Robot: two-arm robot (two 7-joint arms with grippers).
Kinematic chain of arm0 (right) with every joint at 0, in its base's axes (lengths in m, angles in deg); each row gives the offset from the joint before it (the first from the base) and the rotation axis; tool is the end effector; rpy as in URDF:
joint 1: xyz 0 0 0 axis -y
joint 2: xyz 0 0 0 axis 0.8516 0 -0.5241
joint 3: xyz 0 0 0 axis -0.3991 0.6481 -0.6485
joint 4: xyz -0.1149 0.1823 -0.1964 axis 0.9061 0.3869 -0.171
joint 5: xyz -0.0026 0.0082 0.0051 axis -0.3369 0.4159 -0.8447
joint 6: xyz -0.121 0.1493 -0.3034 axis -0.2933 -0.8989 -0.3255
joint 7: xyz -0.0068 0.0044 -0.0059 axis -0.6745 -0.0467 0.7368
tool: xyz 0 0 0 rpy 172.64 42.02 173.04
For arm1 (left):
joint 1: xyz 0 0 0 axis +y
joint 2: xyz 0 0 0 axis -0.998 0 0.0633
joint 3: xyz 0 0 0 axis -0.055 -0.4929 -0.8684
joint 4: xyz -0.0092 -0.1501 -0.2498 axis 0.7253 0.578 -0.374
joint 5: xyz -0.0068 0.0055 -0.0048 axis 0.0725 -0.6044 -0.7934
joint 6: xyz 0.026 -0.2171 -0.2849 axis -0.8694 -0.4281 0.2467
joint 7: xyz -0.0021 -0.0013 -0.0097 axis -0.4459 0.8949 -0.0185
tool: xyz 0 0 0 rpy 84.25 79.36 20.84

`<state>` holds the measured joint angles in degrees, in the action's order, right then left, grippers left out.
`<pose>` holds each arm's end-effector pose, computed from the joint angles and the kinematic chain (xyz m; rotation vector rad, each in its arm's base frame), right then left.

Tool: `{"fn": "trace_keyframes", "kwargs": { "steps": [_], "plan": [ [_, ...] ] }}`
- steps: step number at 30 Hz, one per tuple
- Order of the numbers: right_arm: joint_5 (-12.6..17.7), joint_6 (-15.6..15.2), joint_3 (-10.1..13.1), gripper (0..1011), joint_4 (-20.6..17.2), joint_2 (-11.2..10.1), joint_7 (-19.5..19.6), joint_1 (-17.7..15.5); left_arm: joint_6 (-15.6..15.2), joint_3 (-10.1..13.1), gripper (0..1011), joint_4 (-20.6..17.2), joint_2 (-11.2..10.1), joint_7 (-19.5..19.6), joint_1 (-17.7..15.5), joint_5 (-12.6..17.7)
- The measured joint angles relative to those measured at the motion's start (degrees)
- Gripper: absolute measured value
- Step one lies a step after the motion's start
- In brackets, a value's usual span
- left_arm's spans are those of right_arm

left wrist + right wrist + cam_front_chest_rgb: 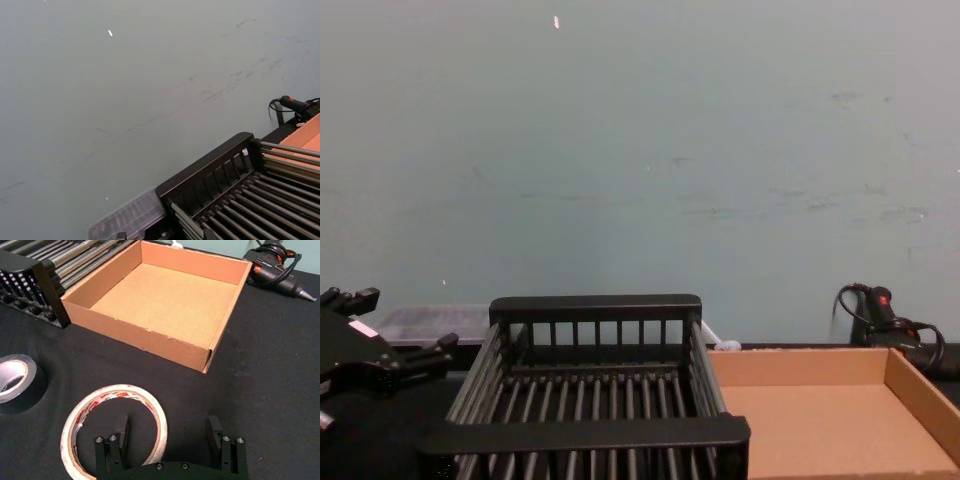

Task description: Pick up the white tape and place it into the black box , Pick up the silver tape and place it into the brown box.

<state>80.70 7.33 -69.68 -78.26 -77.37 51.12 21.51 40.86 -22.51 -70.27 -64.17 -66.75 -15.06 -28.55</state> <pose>0.3217 -0.1047 -0.3138 -0.4755 0.2650 -1.0274 0.4058 0.0701 -0.3130 0.3043 -0.2851 1.2479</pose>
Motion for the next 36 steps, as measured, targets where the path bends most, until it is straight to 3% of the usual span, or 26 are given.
{"fn": "trace_keyframes", "kwargs": {
  "steps": [17,27,28,36],
  "plan": [
    [-0.7,0.3,0.0,1003,0.2,0.1,-0.4,0.1,0.0,0.0,1001,0.0,0.0,0.0,0.0,0.0],
    [-0.5,0.3,0.0,785,0.2,0.1,-0.3,0.0,0.0,0.0,1001,0.0,0.0,0.0,0.0,0.0],
    [-0.5,0.3,0.0,718,0.2,0.1,-0.3,0.0,0.0,0.0,1001,0.0,0.0,0.0,0.0,0.0],
    [-0.5,0.2,0.0,500,0.1,0.1,-0.3,0.0,0.0,0.0,1001,0.0,0.0,0.0,0.0,0.0]
  ]
}}
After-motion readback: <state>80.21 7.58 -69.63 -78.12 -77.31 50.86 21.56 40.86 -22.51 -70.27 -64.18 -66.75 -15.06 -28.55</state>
